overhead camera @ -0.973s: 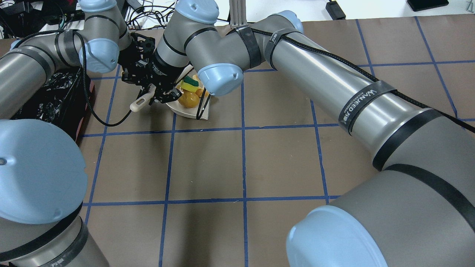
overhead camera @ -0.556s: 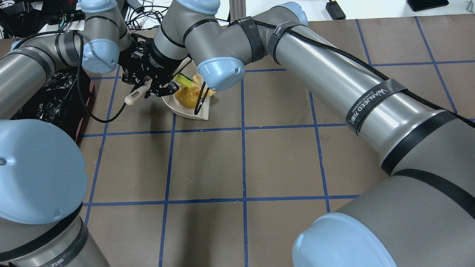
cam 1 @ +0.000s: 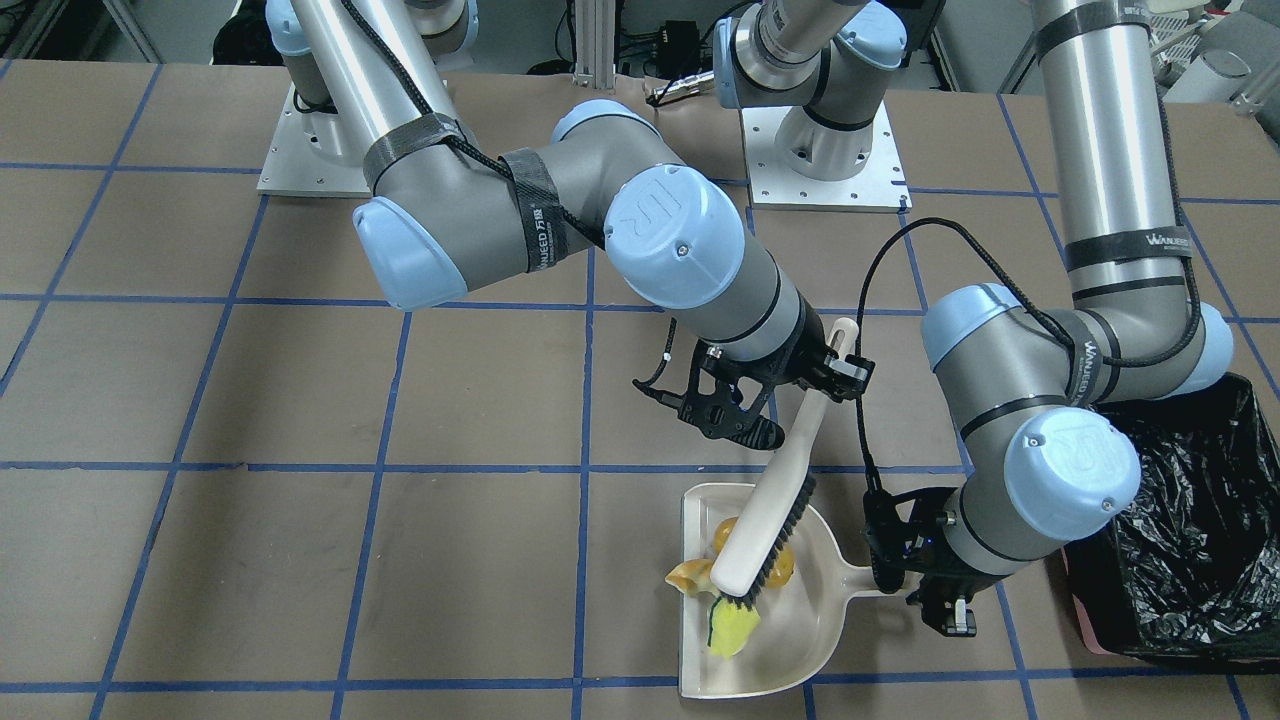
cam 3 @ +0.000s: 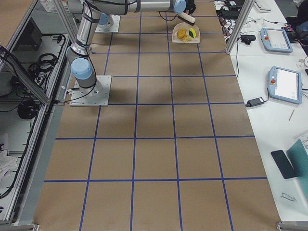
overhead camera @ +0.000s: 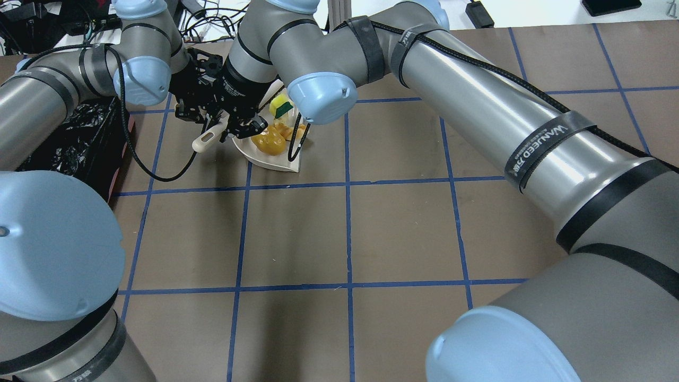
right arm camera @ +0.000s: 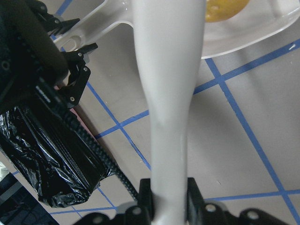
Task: Sweep and dump trash into bin
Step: 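Push the items deeper into the dustpan with the brush, right gripper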
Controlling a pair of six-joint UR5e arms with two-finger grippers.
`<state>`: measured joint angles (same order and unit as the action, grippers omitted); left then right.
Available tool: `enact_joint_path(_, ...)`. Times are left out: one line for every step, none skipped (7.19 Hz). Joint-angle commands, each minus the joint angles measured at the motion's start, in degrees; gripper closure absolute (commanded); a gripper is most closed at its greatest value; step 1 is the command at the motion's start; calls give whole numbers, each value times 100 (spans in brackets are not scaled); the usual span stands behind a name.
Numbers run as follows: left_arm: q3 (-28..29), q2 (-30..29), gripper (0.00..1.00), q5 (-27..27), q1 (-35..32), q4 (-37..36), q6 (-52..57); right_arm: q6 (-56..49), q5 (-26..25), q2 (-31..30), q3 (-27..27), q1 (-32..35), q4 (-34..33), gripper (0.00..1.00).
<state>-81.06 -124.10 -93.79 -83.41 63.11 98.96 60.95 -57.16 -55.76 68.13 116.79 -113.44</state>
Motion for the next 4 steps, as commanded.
enact_joint_path(-6,9,74,53,0,-9,0,-388,-329,-153,24,-138,678,100)
enact_joint_path(-15,0,74,202,17,0,9,-478,-418,-302,33,-243,1109,100)
enact_joint_path(-24,9,74,212,26,0,9,-610,-584,-373,42,-349,1426,100)
enact_joint_path(-24,9,74,212,26,0,18,-976,-960,-426,51,-411,1795,100)
